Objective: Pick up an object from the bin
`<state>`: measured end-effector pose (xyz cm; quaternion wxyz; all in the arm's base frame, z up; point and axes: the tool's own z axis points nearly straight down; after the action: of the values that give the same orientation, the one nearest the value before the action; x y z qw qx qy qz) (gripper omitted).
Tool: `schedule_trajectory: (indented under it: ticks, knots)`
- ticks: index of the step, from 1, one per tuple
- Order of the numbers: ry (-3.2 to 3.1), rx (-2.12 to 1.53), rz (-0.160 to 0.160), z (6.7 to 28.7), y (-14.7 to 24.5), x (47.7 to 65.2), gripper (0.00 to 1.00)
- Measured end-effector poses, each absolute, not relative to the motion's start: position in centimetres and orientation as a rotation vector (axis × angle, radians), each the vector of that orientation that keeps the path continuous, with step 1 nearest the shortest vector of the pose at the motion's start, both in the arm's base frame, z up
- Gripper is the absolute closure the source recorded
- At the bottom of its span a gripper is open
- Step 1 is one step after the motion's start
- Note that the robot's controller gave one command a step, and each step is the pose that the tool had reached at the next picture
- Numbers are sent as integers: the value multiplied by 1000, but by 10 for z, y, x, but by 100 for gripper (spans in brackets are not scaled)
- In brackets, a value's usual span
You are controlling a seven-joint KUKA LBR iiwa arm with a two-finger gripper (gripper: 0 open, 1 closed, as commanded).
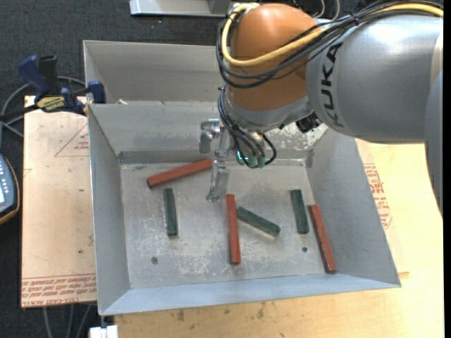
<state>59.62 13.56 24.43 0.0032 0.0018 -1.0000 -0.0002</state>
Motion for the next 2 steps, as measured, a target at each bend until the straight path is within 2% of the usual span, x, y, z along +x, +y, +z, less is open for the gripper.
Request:
schedule_trajectory:
  ticks: [1,2]
  knots:
    - [-3140,-105,-3,66,130,648,0]
    - [-3143,173,-5,102,165,655,0]
